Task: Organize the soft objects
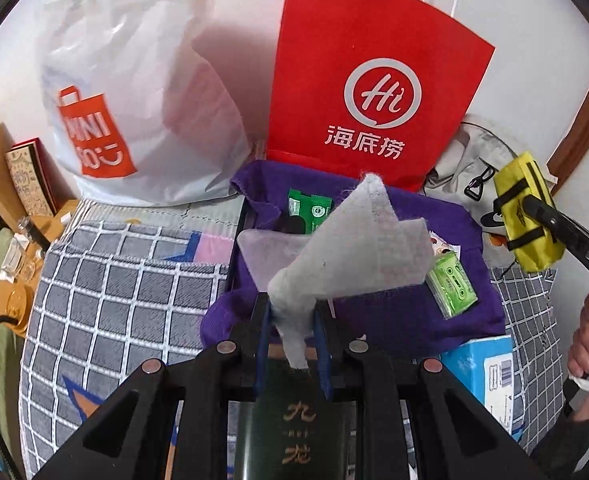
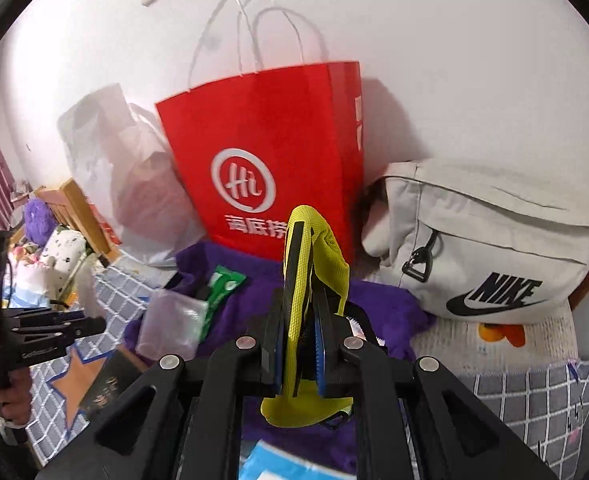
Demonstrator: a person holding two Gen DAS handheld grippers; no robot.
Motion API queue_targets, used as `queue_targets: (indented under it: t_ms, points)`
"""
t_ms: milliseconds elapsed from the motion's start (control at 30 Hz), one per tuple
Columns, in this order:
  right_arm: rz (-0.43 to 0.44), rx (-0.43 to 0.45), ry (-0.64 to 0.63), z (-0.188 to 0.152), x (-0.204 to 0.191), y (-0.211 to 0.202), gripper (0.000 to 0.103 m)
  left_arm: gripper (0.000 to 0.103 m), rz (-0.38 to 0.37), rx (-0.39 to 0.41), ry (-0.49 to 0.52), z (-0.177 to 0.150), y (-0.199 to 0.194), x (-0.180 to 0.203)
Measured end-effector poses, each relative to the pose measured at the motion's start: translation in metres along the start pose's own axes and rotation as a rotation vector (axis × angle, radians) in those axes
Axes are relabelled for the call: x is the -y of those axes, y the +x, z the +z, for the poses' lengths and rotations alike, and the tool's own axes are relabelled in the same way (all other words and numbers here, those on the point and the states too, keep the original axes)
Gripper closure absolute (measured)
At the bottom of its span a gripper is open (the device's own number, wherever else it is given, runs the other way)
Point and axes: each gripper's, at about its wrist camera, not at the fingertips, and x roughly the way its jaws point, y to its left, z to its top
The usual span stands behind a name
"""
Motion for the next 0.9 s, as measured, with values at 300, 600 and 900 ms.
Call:
queue_targets:
  t_ms: [300,600,900]
  points:
    - [-0.033,-0.125,-0.081,-0.011,0.002,0.06,0.091,0.082,-0.004,-0.057,0.012,0.018,0.04,0.007]
    - [-0.059,-0.182,-0.121,-0.022,0.0,0.092,0.091,0.082,-0.013,-0.163,0.028,0.027,0.088,0.017]
    - [-0.037,-0.239,-0.148,-0.028,-0.008,0.113,0.086,0.082,-0.015,-0.215,0.059,0.032,0.114,0.026]
